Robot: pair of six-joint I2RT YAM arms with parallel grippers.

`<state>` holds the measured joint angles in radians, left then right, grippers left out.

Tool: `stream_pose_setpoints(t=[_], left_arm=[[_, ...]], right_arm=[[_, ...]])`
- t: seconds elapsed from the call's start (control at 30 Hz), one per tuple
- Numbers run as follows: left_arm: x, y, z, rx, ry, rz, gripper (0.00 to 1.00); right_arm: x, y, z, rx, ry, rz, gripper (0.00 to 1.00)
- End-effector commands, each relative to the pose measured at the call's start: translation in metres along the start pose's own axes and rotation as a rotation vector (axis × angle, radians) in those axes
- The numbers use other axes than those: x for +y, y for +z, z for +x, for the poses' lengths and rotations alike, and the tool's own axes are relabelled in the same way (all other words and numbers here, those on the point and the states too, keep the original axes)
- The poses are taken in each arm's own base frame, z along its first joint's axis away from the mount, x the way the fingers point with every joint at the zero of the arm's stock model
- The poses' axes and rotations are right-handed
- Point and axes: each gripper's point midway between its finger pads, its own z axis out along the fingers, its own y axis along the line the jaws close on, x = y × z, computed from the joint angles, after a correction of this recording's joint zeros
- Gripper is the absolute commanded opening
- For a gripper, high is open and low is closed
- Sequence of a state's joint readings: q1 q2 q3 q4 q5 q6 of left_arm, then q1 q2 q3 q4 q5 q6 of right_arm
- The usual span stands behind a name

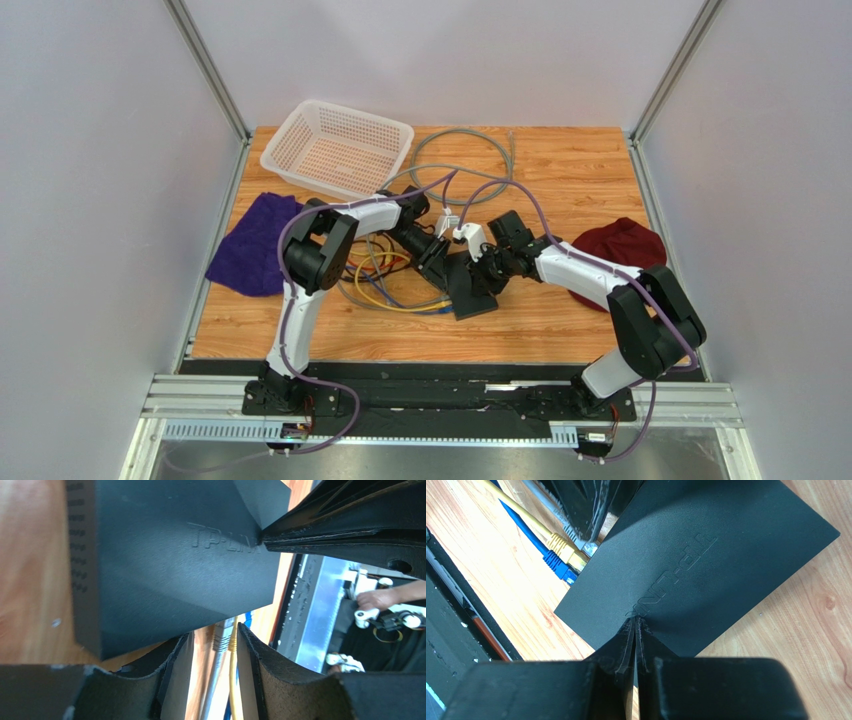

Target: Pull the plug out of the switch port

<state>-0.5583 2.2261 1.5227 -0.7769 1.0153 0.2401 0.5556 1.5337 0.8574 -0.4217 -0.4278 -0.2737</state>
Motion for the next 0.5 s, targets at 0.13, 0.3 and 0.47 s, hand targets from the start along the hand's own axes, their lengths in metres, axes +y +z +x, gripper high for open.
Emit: stream_pose_setpoints(t=[0.13, 0.3, 0.47], left_arm=[[-0.007, 0.012, 0.002, 0.036, 0.039, 0.036, 0.45], [-0.006, 0.016, 0.004, 0.049, 0.039, 0.026, 0.43], [-0.006, 0.020, 0.006, 0.062, 0.038, 0.019, 0.41]], right_arm=[[-0.003, 0.000, 0.014, 0.036, 0.027, 0.019, 0.06], [-0.003, 0.001, 0.014, 0.038, 0.031, 0.017, 0.06], [-0.003, 0.002, 0.015, 0.040, 0.035, 0.016, 0.06]])
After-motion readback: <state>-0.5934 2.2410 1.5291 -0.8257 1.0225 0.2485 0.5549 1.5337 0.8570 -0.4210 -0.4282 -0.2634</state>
